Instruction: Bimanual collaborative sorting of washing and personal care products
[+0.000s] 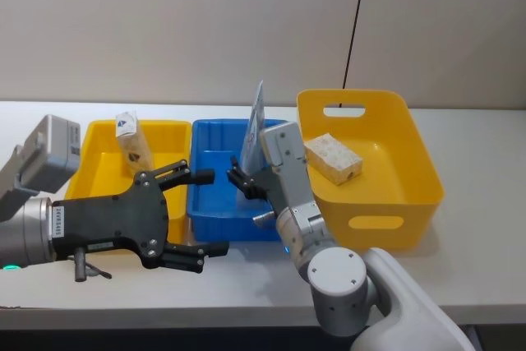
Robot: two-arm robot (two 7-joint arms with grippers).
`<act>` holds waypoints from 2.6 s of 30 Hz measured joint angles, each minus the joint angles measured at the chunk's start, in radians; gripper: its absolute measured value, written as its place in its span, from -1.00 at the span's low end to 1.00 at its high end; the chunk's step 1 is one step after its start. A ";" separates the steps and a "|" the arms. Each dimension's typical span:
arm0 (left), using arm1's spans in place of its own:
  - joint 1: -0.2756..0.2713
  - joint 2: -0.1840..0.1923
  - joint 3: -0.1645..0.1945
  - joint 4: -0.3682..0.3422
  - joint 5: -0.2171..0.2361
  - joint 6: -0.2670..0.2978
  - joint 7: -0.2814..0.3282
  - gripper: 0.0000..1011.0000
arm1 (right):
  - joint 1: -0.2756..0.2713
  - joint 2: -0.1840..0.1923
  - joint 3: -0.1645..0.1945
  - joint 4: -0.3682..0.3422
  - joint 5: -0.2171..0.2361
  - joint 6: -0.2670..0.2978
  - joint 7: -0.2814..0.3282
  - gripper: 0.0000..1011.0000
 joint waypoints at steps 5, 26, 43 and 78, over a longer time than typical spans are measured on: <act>0.000 0.000 0.000 0.000 0.000 0.000 0.000 0.98 | 0.026 -0.018 -0.001 0.048 -0.012 -0.016 -0.009 0.98; 0.000 0.000 0.000 0.000 0.000 0.000 0.000 0.98 | 0.087 -0.059 0.003 0.161 -0.052 -0.067 -0.042 0.26; 0.000 0.000 0.000 0.000 0.000 0.000 0.000 0.98 | 0.083 -0.065 0.024 0.148 -0.058 -0.059 -0.041 -0.80; 0.000 0.000 0.000 0.000 0.000 0.000 0.000 0.98 | -0.038 -0.034 0.077 -0.178 -0.012 -0.030 0.040 -1.00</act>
